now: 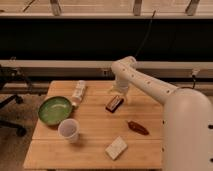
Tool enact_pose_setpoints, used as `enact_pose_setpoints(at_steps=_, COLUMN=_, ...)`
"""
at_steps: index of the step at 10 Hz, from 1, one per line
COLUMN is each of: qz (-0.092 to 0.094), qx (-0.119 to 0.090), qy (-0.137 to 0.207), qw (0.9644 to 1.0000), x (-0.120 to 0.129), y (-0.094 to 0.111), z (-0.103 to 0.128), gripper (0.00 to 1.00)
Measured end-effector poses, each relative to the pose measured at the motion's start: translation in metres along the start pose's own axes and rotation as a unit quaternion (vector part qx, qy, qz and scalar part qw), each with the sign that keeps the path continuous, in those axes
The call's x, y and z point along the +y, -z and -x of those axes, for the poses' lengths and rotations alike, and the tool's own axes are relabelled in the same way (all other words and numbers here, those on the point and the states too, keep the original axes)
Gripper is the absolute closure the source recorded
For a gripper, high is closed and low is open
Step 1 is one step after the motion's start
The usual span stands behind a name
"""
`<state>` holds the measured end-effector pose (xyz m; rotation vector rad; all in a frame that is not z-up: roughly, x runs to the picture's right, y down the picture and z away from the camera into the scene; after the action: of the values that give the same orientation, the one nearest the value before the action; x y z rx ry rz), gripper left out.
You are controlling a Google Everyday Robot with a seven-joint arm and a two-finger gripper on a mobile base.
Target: Place the eraser in the ceramic cup
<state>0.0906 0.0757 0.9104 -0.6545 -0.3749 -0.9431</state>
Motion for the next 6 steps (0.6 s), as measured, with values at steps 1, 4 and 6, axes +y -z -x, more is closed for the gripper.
enact_pose_setpoints(at_steps=1, qz=0.008, qx=-0.002, qy=0.001, qw=1.0000, x=0.000, y=-0.006, z=0.001, gripper=0.20)
enact_pose_setpoints(at_steps=4, qz=0.032, qx=-0.010, qy=0.002, qw=0.9994, x=-0.001, y=-0.025, z=0.003, gripper=0.20)
enact_pose_setpoints(at_steps=6, qz=0.036, qx=-0.015, qy=0.001, qw=0.9992, x=-0.002, y=-0.030, z=0.004, gripper=0.20)
